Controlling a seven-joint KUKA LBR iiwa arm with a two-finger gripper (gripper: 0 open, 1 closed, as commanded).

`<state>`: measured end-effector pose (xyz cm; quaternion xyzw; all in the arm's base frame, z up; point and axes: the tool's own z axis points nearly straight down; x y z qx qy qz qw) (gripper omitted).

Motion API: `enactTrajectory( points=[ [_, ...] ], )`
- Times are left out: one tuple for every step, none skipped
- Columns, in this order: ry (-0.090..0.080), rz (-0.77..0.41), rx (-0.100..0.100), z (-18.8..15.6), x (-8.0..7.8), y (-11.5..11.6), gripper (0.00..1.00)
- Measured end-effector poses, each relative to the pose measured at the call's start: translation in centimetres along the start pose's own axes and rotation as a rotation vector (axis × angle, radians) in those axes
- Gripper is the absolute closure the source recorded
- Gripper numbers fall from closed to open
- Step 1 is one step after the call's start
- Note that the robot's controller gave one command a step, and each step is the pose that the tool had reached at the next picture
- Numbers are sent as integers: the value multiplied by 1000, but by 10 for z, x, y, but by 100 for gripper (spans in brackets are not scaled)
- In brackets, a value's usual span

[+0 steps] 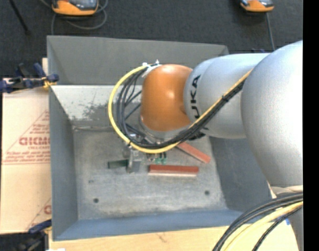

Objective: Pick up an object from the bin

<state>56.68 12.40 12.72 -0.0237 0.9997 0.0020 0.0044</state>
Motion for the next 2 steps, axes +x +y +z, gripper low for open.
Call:
enactTrajectory(
  points=[
    [3, 3, 1, -19, -2, 0, 100],
    [2, 4, 1, -40, -3, 0, 100]
  ],
)
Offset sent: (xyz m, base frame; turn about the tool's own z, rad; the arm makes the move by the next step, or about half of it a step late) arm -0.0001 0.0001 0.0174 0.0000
